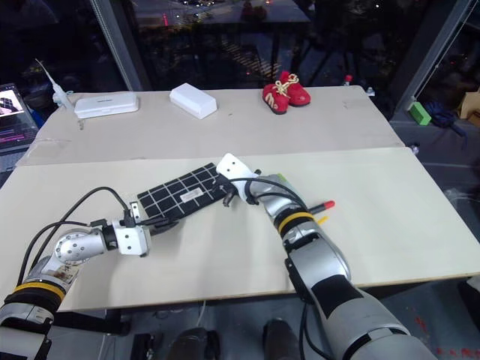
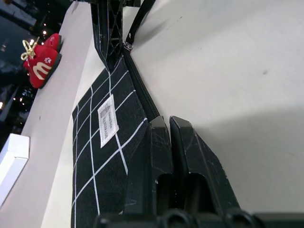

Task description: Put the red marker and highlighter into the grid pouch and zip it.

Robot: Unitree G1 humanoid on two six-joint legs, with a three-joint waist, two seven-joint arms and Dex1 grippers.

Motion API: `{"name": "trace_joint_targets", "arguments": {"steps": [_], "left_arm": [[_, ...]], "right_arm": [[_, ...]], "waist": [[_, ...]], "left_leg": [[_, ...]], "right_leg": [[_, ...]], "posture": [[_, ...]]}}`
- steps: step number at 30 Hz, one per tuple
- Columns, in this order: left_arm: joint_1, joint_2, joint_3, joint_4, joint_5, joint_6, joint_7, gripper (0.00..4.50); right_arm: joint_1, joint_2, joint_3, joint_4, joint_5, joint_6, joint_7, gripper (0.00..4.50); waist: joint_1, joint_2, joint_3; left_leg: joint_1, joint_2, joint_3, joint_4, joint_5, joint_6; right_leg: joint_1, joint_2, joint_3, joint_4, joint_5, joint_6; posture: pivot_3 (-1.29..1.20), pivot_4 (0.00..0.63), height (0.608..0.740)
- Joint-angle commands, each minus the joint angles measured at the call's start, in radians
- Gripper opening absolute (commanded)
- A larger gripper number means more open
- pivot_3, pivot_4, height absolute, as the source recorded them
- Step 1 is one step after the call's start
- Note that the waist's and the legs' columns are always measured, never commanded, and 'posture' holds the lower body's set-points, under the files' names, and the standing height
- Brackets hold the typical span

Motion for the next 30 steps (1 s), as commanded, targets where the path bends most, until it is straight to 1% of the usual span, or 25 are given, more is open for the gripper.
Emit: {"name": "trace_joint_targets", "arguments": {"steps": [1,2,3,4,6,7,8,9,10,11,13,16,18,22,25,30], "left_arm": [[0.013,-0.020,0.031,-0.061,-0.069,0.084,-0.005,0.04],[0.021,-0.029,0.036,-0.088,-0.104,0.110,-0.016,0.04],[0.027,-0.035,0.040,-0.112,-0.129,0.132,-0.026,0.00],[0.034,-0.040,0.043,-0.136,-0.150,0.150,-0.037,0.00],[0.045,-0.051,0.053,-0.177,-0.177,0.184,-0.044,0.00],[0.052,-0.058,0.058,-0.203,-0.198,0.208,-0.048,0.00],[0.057,-0.063,0.063,-0.222,-0.212,0.227,-0.051,0.00],[0.061,-0.069,0.070,-0.243,-0.226,0.249,-0.050,0.00],[0.065,-0.075,0.076,-0.262,-0.236,0.268,-0.049,0.00],[0.068,-0.078,0.080,-0.274,-0.241,0.281,-0.049,0.00],[0.076,-0.085,0.089,-0.310,-0.257,0.314,-0.050,0.00],[0.076,-0.112,0.124,-0.406,-0.335,0.447,-0.027,0.00],[0.082,-0.116,0.140,-0.439,-0.346,0.493,-0.024,0.00],[0.106,-0.123,0.169,-0.478,-0.358,0.553,-0.024,0.00],[0.122,-0.130,0.184,-0.514,-0.367,0.582,-0.029,0.00],[0.129,-0.139,0.190,-0.535,-0.362,0.602,-0.031,0.00]], "right_arm": [[-0.009,-0.021,-0.028,-0.008,0.012,0.006,-0.001,0.00],[-0.008,-0.026,-0.046,-0.015,0.026,0.004,-0.015,0.00],[-0.007,-0.028,-0.071,-0.022,0.051,0.013,-0.013,0.59],[-0.005,-0.031,-0.087,-0.035,0.070,0.025,0.013,0.91],[-0.001,-0.044,-0.104,-0.071,0.086,0.039,0.037,1.35],[0.006,-0.055,-0.114,-0.109,0.102,0.060,0.064,1.81],[0.012,-0.061,-0.121,-0.138,0.114,0.077,0.081,2.15],[0.017,-0.071,-0.141,-0.184,0.142,0.121,0.104,2.38],[0.019,-0.081,-0.165,-0.231,0.180,0.184,0.137,2.94],[0.022,-0.087,-0.180,-0.263,0.204,0.229,0.156,3.15],[0.045,-0.116,-0.210,-0.379,0.268,0.322,0.216,3.77],[0.118,-0.223,-0.259,-0.648,0.377,0.464,0.323,3.77],[0.181,-0.281,-0.251,-0.794,0.413,0.527,0.364,3.77],[0.288,-0.380,-0.198,-0.968,0.419,0.573,0.403,3.77],[0.314,-0.395,-0.170,-0.948,0.380,0.560,0.358,3.77],[0.285,-0.348,-0.141,-0.823,0.322,0.517,0.247,3.77]], "waist": [[0.001,0.000,0.000],[0.001,0.000,0.000],[0.002,0.000,0.000],[0.002,0.000,0.000],[0.001,0.000,0.000],[0.001,0.000,0.000],[0.000,0.000,0.000],[0.000,0.000,0.000],[0.000,0.000,0.000],[-0.002,0.000,0.000],[-0.003,0.000,0.000],[0.004,0.000,0.000],[0.014,0.000,0.000],[0.016,0.000,0.000],[0.009,0.000,0.001],[0.003,0.000,0.001]], "left_leg": [[0.000,0.000,-0.001,0.000,0.000,0.000],[-0.001,0.000,-0.001,0.000,0.000,0.000],[-0.001,0.000,-0.001,0.000,0.000,0.000],[-0.003,0.000,-0.001,0.000,0.000,0.000],[-0.005,0.000,-0.002,0.000,0.000,0.000],[-0.007,0.000,-0.002,0.000,0.000,0.000],[-0.010,0.000,-0.002,0.000,0.000,0.000],[-0.013,0.000,-0.003,0.000,0.000,0.000],[-0.014,0.000,-0.003,0.000,0.000,0.000],[-0.014,0.000,-0.003,0.000,0.000,0.000],[-0.015,0.001,-0.003,0.000,0.000,0.000],[-0.015,0.001,-0.004,0.000,0.000,0.001],[-0.017,0.000,-0.006,0.000,0.000,0.001],[-0.015,-0.001,-0.005,0.000,-0.001,0.002],[-0.014,-0.001,-0.004,0.000,-0.001,0.002],[-0.013,-0.001,-0.003,0.000,0.000,0.002]], "right_leg": [[0.000,0.000,0.000,0.000,0.000,0.000],[0.000,0.000,0.000,0.000,0.000,0.000],[0.000,0.000,0.000,0.000,0.000,0.000],[-0.001,0.000,0.000,0.000,0.000,0.000],[-0.003,0.000,0.000,0.000,0.000,0.000],[-0.006,0.000,0.000,0.000,0.000,0.000],[-0.009,0.000,0.000,0.000,0.000,0.000],[-0.012,0.000,0.000,0.001,0.000,0.000],[-0.013,0.001,0.000,0.001,0.000,0.000],[-0.013,0.001,0.000,0.001,0.000,0.000],[-0.013,0.002,0.000,0.001,0.000,0.000],[-0.013,0.001,0.000,0.001,0.000,0.000],[-0.012,0.001,-0.001,0.000,0.001,0.002],[-0.011,0.001,0.000,-0.006,0.001,0.002],[-0.011,0.002,0.001,-0.007,0.002,0.001],[-0.010,0.004,0.002,-0.008,0.004,0.001]], "posture": [[0.00,0.150,0.740],[0.00,0.150,0.740],[0.00,0.150,0.740],[0.00,0.150,0.740],[0.00,0.150,0.740],[0.00,0.150,0.740],[0.00,0.150,0.740],[0.00,0.150,0.740],[0.00,0.150,0.740],[0.00,0.150,0.740],[0.00,0.150,0.740],[0.00,0.150,0.740],[0.00,0.150,0.740],[0.00,0.150,0.740],[0.00,0.150,0.740],[0.00,0.150,0.740]]}}
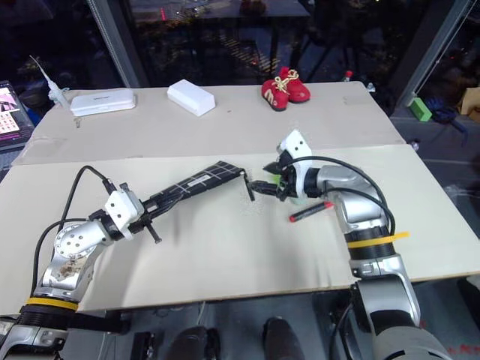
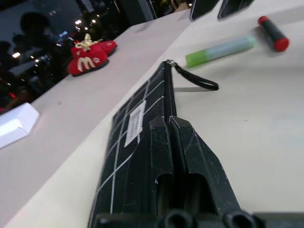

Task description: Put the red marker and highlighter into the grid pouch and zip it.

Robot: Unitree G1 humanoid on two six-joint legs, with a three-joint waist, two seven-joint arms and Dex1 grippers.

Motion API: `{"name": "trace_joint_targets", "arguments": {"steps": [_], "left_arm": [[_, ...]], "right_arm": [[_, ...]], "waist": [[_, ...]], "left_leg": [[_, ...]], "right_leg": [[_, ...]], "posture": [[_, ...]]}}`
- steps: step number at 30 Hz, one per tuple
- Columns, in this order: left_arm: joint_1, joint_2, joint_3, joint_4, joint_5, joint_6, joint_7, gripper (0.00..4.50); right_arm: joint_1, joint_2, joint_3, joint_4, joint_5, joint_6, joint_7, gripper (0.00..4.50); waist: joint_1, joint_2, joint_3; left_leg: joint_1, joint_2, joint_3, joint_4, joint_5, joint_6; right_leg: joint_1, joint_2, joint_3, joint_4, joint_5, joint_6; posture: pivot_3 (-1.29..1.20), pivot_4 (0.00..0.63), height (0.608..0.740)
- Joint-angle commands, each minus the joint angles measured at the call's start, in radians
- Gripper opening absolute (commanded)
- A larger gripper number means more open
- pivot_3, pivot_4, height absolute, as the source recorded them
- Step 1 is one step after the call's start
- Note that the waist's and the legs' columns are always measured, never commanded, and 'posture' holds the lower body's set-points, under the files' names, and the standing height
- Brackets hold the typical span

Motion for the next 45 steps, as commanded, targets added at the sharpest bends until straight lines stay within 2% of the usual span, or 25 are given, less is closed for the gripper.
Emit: {"name": "trace_joint_targets", "arguments": {"steps": [1,8,16,20,25,28,32,40,45], "left_arm": [[-0.004,-0.008,0.032,-0.046,-0.015,0.016,0.002,0.00],[-0.005,-0.025,0.049,-0.070,-0.020,0.048,0.006,0.00],[0.008,-0.045,0.052,-0.091,-0.015,0.066,0.012,0.00],[0.005,-0.051,0.055,-0.094,-0.015,0.075,0.015,0.00],[0.000,-0.055,0.056,-0.093,-0.014,0.080,0.012,0.00],[-0.003,-0.058,0.053,-0.093,-0.014,0.082,0.010,0.00],[-0.009,-0.060,0.049,-0.088,-0.015,0.083,0.004,0.00],[-0.027,-0.067,0.044,-0.075,-0.015,0.086,-0.006,0.00],[-0.019,-0.073,0.042,-0.089,-0.015,0.093,-0.004,0.00]], "right_arm": [[-0.049,0.047,-0.001,0.082,-0.025,-0.060,-0.075,3.77],[-0.108,0.118,-0.005,0.277,-0.042,-0.115,-0.128,3.77],[-0.122,0.166,0.008,0.324,-0.042,-0.137,-0.127,3.77],[-0.112,0.165,0.008,0.306,-0.036,-0.150,-0.113,2.76],[-0.103,0.159,0.011,0.283,-0.033,-0.158,-0.087,0.98],[-0.103,0.161,0.015,0.274,-0.035,-0.162,-0.079,0.10],[-0.116,0.173,0.037,0.269,-0.045,-0.156,-0.073,0.10],[-0.116,0.216,0.187,0.200,-0.098,-0.172,0.010,0.10],[-0.148,0.244,0.194,0.222,-0.109,-0.192,0.018,0.10]], "waist": [[0.000,0.000,0.000],[0.004,0.000,0.000],[0.003,0.000,0.000],[0.003,0.000,0.000],[0.002,0.000,0.000],[0.002,0.000,0.000],[0.001,0.000,0.000],[0.000,0.000,0.000],[0.001,0.000,0.000]], "left_leg": [[0.000,0.000,0.000,0.000,0.000,0.000],[-0.002,0.000,0.002,0.000,0.000,0.000],[-0.002,0.000,0.002,0.000,0.000,0.000],[-0.002,0.000,0.002,0.000,0.000,0.000],[-0.002,0.000,0.002,0.000,0.000,0.000],[-0.002,0.000,0.002,0.000,0.000,0.000],[-0.002,0.000,0.002,0.000,0.000,0.000],[-0.002,0.000,0.001,0.000,0.000,0.000],[-0.002,0.000,0.001,0.000,0.000,0.000]], "right_leg": [[0.000,0.000,0.000,0.000,0.000,0.000],[0.000,0.001,-0.001,-0.002,0.000,0.000],[0.000,0.000,0.000,-0.001,0.000,0.001],[0.000,0.000,0.000,-0.002,0.000,0.001],[0.000,0.000,0.000,-0.001,0.001,0.001],[0.000,0.000,0.000,-0.001,0.001,0.001],[0.000,0.000,0.000,-0.001,0.001,0.001],[0.000,0.001,0.000,-0.001,0.001,0.001],[0.000,0.000,0.000,-0.001,0.001,0.001]], "posture": [[0.00,0.150,0.740],[0.00,0.150,0.740],[0.00,0.150,0.740],[0.00,0.150,0.740],[0.00,0.150,0.740],[0.00,0.150,0.740],[0.00,0.150,0.740],[0.00,0.150,0.740],[0.00,0.150,0.740]]}}
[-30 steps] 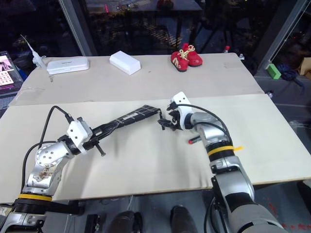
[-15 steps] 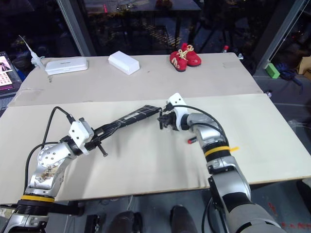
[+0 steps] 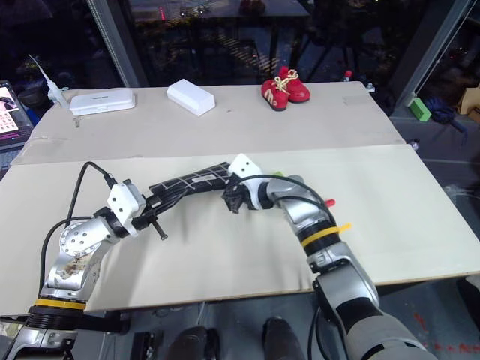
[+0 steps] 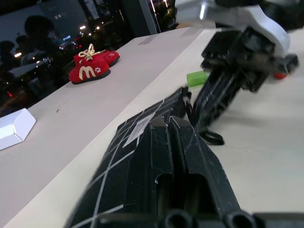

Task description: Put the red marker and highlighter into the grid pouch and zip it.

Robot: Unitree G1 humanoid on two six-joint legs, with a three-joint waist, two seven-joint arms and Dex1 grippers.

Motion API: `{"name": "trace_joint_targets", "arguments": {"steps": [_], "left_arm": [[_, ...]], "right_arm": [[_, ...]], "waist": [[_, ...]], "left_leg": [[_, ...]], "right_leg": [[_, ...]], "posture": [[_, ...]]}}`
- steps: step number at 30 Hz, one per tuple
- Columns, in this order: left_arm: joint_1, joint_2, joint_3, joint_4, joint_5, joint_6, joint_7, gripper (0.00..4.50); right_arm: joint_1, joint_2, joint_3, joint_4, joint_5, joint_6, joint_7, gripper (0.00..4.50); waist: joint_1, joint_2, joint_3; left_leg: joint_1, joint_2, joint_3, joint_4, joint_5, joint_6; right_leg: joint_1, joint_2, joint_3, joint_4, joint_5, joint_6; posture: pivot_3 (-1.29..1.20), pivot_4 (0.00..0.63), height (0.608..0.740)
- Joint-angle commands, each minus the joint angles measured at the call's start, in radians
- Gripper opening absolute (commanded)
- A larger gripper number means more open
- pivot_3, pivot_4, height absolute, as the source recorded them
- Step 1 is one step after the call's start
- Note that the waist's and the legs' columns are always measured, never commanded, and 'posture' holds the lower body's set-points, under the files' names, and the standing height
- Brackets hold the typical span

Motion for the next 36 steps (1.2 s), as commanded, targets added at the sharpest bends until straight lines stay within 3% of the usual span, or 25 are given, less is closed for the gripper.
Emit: {"name": "trace_joint_targets", "arguments": {"steps": [1,19,23,28,36], "left_arm": [[-0.008,-0.007,0.007,-0.027,-0.004,-0.005,-0.003,0.00],[-0.027,-0.030,-0.008,-0.021,0.000,0.007,-0.014,0.00],[-0.027,-0.029,-0.007,-0.019,0.002,0.004,-0.019,0.00],[-0.023,-0.029,-0.005,-0.026,0.002,0.006,-0.021,0.00],[-0.007,-0.029,-0.005,-0.044,0.000,0.012,-0.016,0.00]], "right_arm": [[-0.041,0.017,0.002,-0.041,0.019,-0.034,0.043,0.10],[-0.034,0.090,0.020,-0.159,0.077,0.035,0.133,0.10],[-0.055,0.085,-0.009,-0.036,0.035,0.005,0.041,1.22],[0.010,0.007,-0.028,-0.159,0.093,0.127,0.097,2.90],[0.276,-0.249,-0.191,-0.682,0.363,0.281,0.250,2.90]], "waist": [[0.000,0.000,0.000],[0.003,0.000,0.000],[0.002,0.000,0.000],[0.004,0.000,0.000],[0.022,0.000,0.000]], "left_leg": [[0.000,0.000,0.000,0.000,0.000,0.000],[0.000,0.000,0.000,0.000,0.000,0.000],[0.001,0.000,0.001,0.000,0.000,0.000],[0.000,0.000,0.001,0.000,0.000,-0.001],[0.000,0.000,-0.001,0.001,0.000,0.000]], "right_leg": [[0.000,0.000,0.000,0.000,0.000,0.000],[0.000,0.000,-0.001,0.000,0.000,0.000],[0.000,0.000,-0.001,0.000,0.000,0.000],[0.000,0.000,-0.001,0.000,0.000,0.000],[0.000,0.000,-0.001,0.000,0.001,-0.001]], "posture": [[0.00,0.150,0.740],[0.00,0.150,0.740],[0.00,0.150,0.740],[0.00,0.150,0.740],[0.00,0.150,0.740]]}}
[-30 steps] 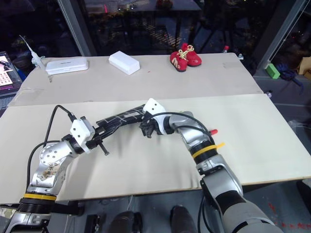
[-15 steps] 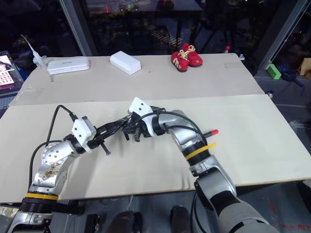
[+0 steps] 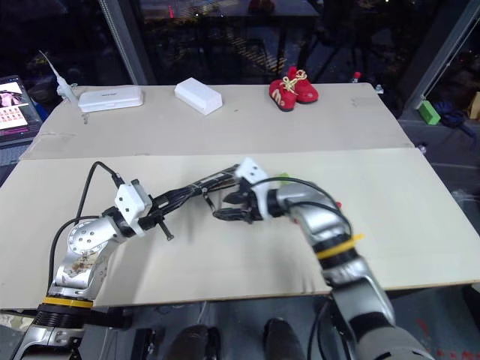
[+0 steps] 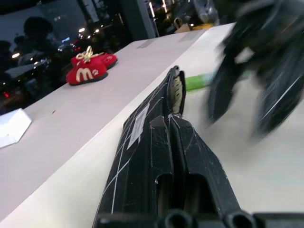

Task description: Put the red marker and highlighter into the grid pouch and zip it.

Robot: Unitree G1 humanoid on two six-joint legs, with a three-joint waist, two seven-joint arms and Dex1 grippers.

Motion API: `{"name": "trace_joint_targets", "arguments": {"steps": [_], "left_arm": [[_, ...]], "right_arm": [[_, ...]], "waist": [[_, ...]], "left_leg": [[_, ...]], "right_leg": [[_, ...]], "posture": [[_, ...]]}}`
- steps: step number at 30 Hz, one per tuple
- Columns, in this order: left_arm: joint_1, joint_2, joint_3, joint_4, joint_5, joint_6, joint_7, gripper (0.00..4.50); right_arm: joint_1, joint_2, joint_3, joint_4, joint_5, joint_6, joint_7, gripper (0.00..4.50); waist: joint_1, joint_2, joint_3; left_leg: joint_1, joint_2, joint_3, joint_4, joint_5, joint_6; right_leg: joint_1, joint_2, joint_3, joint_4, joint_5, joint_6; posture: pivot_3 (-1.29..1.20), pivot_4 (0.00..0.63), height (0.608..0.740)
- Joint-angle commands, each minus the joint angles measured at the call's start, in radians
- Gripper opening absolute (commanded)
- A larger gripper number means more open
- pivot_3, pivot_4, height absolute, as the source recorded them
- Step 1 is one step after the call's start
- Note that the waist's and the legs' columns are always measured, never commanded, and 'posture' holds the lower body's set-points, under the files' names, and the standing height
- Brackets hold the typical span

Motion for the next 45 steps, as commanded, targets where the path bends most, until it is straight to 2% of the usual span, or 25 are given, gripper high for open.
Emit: {"name": "trace_joint_targets", "arguments": {"steps": [1,5,8,14,27,38,45], "left_arm": [[0.003,-0.003,0.005,-0.042,-0.001,0.004,0.005,0.00],[0.013,-0.007,0.004,-0.048,0.000,0.004,0.008,0.00],[0.019,-0.006,0.009,-0.046,-0.002,0.000,0.005,0.00],[0.024,-0.011,0.014,-0.039,-0.002,-0.011,0.009,0.00],[0.021,-0.026,0.018,-0.029,0.006,-0.019,0.026,0.00],[0.034,-0.017,0.029,-0.052,0.001,-0.007,0.035,0.00],[0.037,-0.014,0.034,-0.061,-0.001,0.000,0.037,0.00]], "right_arm": [[0.139,-0.135,-0.107,-0.246,0.092,-0.024,0.059,2.90],[0.217,-0.306,-0.174,-0.181,0.003,-0.158,0.027,2.90],[0.231,-0.422,-0.166,-0.105,-0.048,-0.274,0.083,2.90],[0.149,-0.550,-0.091,0.101,-0.178,-0.489,0.157,2.90],[-0.142,-0.460,0.090,0.581,-0.366,-0.749,0.263,2.90],[-0.259,-0.414,0.136,0.829,-0.462,-0.902,0.289,2.90],[-0.269,-0.379,0.162,0.919,-0.518,-0.942,0.305,2.90]], "waist": [[0.006,0.000,0.000],[0.014,0.000,0.000],[0.007,-0.001,0.001],[0.001,-0.001,0.001],[0.006,-0.001,0.001],[0.001,-0.001,0.001],[0.003,-0.001,0.001]], "left_leg": [[0.000,0.000,-0.001,0.000,0.000,0.000],[0.002,-0.002,0.000,0.000,0.000,0.001],[0.004,-0.003,0.000,0.001,0.001,0.003],[0.008,-0.002,0.000,0.001,0.001,0.003],[0.007,-0.002,0.001,0.001,0.001,0.004],[0.008,-0.001,0.002,0.001,0.001,0.004],[0.008,-0.001,0.002,0.001,0.001,0.004]], "right_leg": [[0.001,0.000,0.000,0.000,0.000,0.000],[0.006,-0.001,-0.002,-0.003,0.000,0.000],[0.007,-0.001,0.001,-0.004,0.001,0.001],[0.011,0.001,0.002,-0.005,0.000,0.001],[0.011,0.000,0.001,-0.005,0.000,0.001],[0.011,-0.001,0.001,-0.005,0.001,0.001],[0.011,-0.002,0.001,-0.004,0.001,0.001]], "posture": [[0.00,0.150,0.740],[0.00,0.150,0.740],[0.00,0.150,0.740],[0.00,0.150,0.740],[0.00,0.150,0.740],[0.00,0.150,0.740],[0.00,0.150,0.740]]}}
